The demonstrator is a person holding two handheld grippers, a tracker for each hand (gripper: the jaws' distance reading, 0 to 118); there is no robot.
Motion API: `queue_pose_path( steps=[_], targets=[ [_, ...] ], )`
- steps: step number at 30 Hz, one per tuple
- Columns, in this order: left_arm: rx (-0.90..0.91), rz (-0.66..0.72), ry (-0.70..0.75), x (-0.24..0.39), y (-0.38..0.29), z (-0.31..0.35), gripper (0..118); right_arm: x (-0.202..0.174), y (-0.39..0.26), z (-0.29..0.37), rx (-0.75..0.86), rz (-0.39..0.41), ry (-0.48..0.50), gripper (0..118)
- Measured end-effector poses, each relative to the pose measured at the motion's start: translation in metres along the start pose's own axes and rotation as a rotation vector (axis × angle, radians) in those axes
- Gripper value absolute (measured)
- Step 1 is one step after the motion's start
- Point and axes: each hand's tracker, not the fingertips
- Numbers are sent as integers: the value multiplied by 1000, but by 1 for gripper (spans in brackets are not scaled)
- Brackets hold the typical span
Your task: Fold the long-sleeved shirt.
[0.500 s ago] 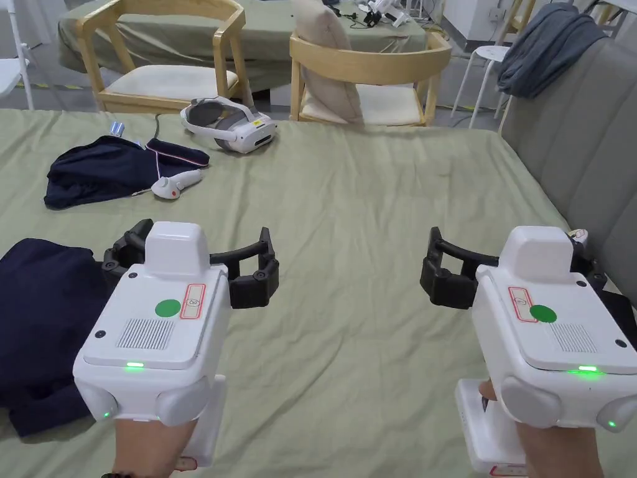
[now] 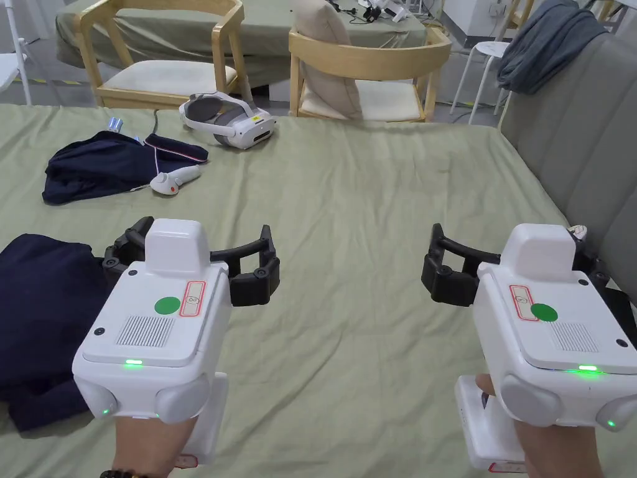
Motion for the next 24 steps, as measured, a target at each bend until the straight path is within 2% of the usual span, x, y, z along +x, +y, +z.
queue_pose_path(
  steps=[6, 24],
  targets=[
    [1, 0, 1, 0, -2, 0, 111, -1, 0, 1, -15, 22, -21, 118],
    [4, 19, 1, -2, -2, 3, 111, 5, -6, 0, -7, 0, -16, 118]
  ],
)
